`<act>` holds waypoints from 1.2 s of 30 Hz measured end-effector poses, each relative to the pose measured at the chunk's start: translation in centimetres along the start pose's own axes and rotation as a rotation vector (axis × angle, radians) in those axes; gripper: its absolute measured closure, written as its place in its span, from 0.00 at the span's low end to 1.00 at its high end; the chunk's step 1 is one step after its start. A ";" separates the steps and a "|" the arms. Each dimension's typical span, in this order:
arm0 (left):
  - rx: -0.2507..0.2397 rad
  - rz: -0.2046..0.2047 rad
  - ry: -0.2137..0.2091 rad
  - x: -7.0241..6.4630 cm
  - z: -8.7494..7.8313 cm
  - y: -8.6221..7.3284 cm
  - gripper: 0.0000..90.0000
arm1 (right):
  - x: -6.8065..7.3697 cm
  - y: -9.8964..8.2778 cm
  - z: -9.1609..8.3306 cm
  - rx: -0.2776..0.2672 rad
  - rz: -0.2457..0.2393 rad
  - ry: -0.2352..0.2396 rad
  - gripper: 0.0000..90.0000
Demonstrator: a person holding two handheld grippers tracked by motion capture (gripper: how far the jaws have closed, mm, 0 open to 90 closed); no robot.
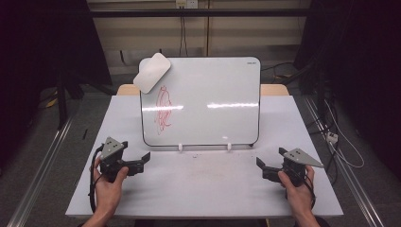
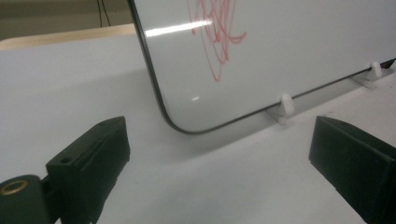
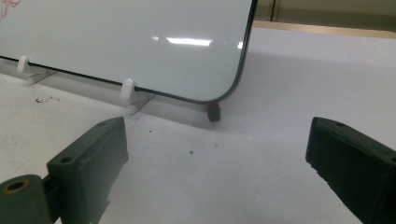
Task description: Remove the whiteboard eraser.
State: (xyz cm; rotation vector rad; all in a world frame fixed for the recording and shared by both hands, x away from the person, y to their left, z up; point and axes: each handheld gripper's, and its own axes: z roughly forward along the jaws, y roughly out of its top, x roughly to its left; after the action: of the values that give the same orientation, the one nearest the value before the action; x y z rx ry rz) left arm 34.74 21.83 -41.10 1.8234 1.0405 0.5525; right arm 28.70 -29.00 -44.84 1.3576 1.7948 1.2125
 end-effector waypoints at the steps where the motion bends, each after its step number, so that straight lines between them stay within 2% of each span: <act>1: -0.004 -0.003 -0.004 0.1 0.0 0.3 0.06 | 0.0 0.0 0.0 0.001 0.001 0.000 0.06; 2: -0.001 -0.005 -0.015 0.3 -0.1 0.7 0.06 | 0.0 0.0 0.0 -0.001 0.003 0.001 0.06; 10: -0.025 -0.003 -0.021 1.2 -0.1 3.3 0.06 | -0.1 0.0 0.1 -0.001 0.004 0.002 0.06; 14: -0.028 -0.001 -0.044 1.4 0.2 4.3 0.06 | -0.1 0.0 0.2 0.001 0.002 0.002 0.06; 18: -0.036 0.052 -0.021 1.1 0.5 5.3 0.06 | 0.0 0.0 0.2 0.002 0.001 0.002 0.06; 20: -0.051 0.054 -0.032 1.1 0.5 5.8 0.05 | -0.1 0.0 0.2 0.003 0.001 0.001 0.06; 24: -0.056 0.071 -0.026 1.0 0.8 7.1 0.05 | -0.2 0.0 0.3 0.004 0.002 0.001 0.06; 27: -0.058 0.108 -0.020 0.8 1.0 8.4 0.05 | -0.1 0.0 0.3 0.005 0.001 0.003 0.06; 36: -0.084 0.141 -0.014 0.9 2.1 11.6 0.05 | -0.2 -0.1 0.3 0.007 0.004 0.004 0.06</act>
State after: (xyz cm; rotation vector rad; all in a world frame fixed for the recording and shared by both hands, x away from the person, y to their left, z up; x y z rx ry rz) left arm 41.65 19.13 -31.86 1.8330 0.8712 0.6566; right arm 28.95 -29.10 -45.05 1.3640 1.8011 1.2129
